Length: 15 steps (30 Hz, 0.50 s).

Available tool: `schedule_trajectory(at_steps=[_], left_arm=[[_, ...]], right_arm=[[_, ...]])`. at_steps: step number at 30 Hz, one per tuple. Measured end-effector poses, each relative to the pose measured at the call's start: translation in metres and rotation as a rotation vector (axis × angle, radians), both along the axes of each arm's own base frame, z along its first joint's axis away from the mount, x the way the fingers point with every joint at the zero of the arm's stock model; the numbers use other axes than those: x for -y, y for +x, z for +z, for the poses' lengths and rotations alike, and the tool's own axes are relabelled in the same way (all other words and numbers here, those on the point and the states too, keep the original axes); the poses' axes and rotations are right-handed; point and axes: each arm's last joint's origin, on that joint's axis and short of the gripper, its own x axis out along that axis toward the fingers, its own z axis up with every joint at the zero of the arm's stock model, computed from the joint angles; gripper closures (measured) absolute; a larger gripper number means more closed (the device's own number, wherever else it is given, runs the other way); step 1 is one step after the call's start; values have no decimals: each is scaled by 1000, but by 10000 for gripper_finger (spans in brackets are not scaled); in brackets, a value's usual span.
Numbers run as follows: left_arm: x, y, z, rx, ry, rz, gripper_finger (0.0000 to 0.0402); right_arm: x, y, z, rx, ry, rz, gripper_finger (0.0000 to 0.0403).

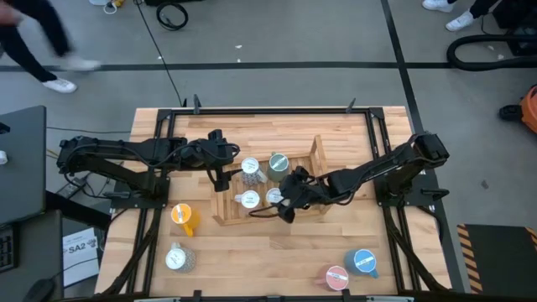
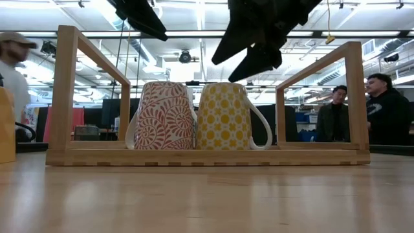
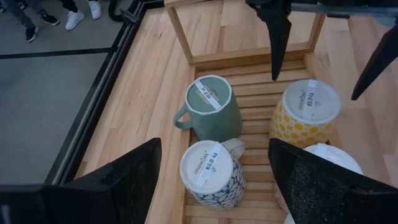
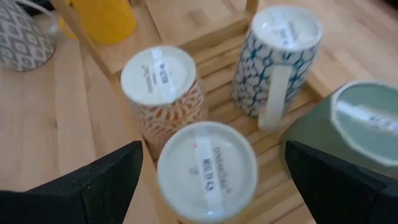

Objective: Place coffee mugs
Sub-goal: Put the yellow mug on the shelf

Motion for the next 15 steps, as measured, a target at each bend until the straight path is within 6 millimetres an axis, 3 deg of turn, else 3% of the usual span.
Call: schedule_trajectory(at_steps=[8, 15], left_arm=[[0, -12, 10, 35, -3, 6, 99], [6, -42, 24, 94, -113, 27, 99]], right_arm=[[0, -4, 8, 11, -30, 21, 6], [0, -5, 8, 5, -32, 21, 6]])
